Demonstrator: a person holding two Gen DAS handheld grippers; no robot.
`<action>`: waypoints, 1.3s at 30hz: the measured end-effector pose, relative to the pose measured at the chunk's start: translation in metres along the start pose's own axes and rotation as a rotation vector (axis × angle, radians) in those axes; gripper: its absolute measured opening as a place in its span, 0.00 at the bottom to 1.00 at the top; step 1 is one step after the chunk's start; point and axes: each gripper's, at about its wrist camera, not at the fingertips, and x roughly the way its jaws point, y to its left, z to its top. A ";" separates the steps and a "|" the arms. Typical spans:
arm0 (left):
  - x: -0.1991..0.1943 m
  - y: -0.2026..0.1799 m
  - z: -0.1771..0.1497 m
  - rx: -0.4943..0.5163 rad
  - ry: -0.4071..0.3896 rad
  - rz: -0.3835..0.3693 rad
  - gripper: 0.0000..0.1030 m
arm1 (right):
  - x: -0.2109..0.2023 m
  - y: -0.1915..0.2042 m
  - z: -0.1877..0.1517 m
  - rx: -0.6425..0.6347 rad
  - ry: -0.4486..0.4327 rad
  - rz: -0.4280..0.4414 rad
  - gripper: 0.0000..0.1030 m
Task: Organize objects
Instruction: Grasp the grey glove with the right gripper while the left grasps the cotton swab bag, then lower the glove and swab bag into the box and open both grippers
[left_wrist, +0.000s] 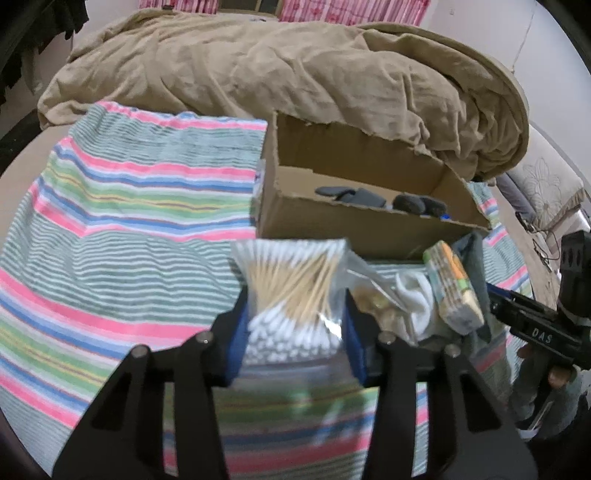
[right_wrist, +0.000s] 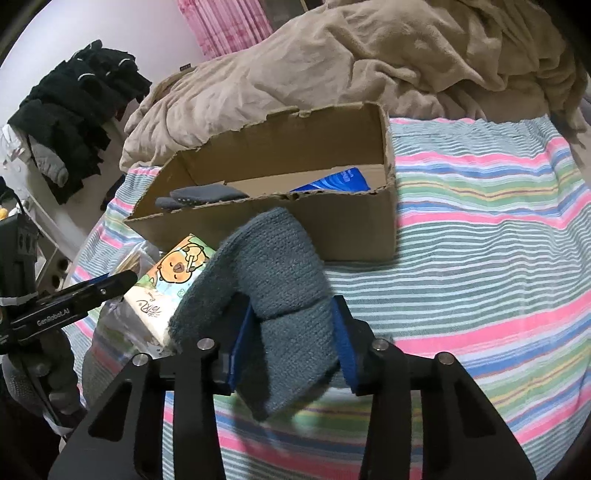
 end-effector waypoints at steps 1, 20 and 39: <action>-0.004 -0.001 -0.001 0.002 -0.005 0.003 0.45 | -0.002 0.001 0.000 -0.003 -0.004 -0.005 0.41; -0.103 -0.022 -0.004 0.018 -0.122 0.007 0.44 | -0.096 0.023 0.005 -0.041 -0.148 -0.047 0.41; -0.134 -0.061 0.066 0.130 -0.286 -0.003 0.45 | -0.131 0.047 0.077 -0.127 -0.291 -0.065 0.41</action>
